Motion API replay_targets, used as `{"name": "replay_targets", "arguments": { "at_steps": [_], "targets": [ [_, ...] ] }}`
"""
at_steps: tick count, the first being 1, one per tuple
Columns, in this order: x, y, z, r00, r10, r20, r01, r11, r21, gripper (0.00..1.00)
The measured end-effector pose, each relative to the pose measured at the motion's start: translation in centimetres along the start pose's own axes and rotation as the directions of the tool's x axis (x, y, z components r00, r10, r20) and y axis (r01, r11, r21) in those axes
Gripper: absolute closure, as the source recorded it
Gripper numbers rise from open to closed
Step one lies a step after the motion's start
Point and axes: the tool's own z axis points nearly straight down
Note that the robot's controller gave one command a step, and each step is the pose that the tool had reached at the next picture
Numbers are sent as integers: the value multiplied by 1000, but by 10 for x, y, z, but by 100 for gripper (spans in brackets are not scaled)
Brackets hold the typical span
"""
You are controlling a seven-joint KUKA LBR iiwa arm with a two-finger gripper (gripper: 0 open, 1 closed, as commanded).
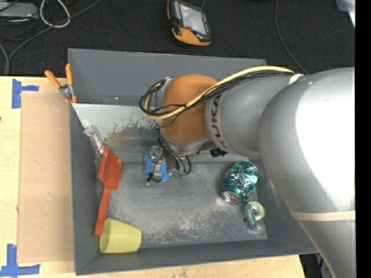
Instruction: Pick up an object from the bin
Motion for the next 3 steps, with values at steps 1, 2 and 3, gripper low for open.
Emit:
{"name": "replay_targets", "arguments": {
  "at_steps": [1, 2, 3],
  "targets": [
    [0, 0, 0, 1000, 1, 0, -1, 1000, 0, 100],
    [0, -1, -1, 1000, 3, -1, -3, 1000, 0, 100],
    [0, -1, -2, 1000, 4, -1, -4, 1000, 0, 100]
  ]
}}
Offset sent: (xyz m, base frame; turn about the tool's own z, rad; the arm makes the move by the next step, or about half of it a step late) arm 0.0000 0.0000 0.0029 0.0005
